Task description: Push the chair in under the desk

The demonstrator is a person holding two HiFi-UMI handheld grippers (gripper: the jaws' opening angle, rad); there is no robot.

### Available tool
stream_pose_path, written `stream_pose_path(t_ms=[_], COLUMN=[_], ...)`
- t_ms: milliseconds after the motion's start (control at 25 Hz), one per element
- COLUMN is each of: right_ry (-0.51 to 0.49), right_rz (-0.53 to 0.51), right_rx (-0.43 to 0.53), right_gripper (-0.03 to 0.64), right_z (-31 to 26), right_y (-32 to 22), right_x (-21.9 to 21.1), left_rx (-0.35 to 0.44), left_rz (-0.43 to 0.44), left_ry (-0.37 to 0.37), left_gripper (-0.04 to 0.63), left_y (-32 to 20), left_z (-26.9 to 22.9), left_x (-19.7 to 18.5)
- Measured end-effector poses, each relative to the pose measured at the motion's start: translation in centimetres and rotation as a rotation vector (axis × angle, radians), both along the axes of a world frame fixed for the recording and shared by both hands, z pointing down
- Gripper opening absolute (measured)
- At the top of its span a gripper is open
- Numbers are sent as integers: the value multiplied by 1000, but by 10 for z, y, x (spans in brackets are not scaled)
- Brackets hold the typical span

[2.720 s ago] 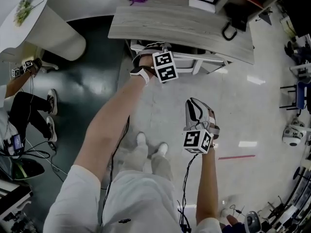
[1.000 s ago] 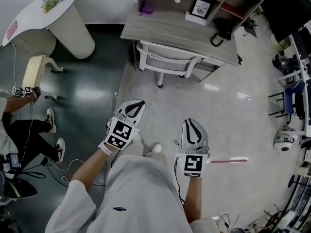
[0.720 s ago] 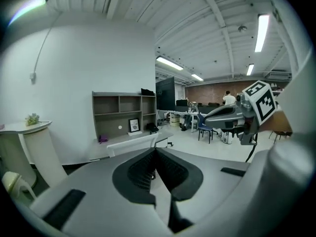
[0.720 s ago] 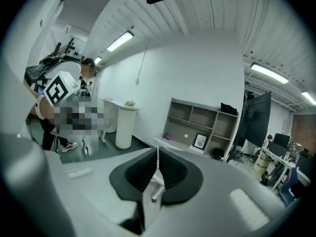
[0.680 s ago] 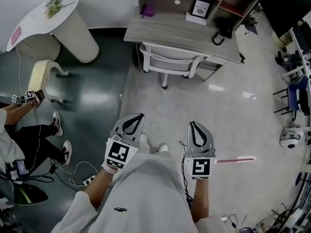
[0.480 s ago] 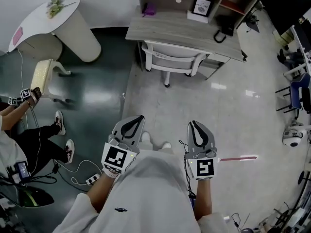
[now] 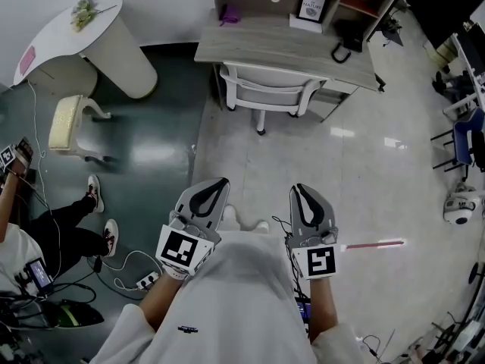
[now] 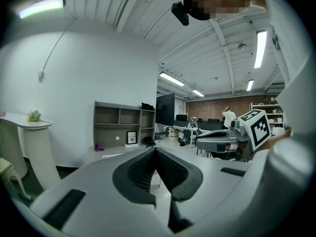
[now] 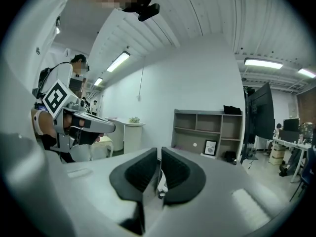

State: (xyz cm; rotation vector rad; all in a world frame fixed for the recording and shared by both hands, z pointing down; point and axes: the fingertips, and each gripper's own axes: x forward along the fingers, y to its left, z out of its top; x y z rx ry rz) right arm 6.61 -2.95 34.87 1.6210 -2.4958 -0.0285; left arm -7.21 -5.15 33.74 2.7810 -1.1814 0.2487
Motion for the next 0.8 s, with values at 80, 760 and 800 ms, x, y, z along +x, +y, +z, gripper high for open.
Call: stream_pose_path(t_ms=[80, 760, 800], right_ry=[0, -19, -23], right_rz=[4, 46, 49], right_rx=[12, 25, 26], right_gripper=[25, 23, 23], right_z=[-5, -10, -10], right_y=[-2, -2, -1], right_x=[-1, 18, 19], left_rx=[0, 15, 16], left_rz=[-3, 25, 26], left_ry=[11, 11, 11], left_gripper=[8, 7, 8], left_y=[1, 7, 7], left_z=[-1, -2, -2], left_x=[0, 14, 15])
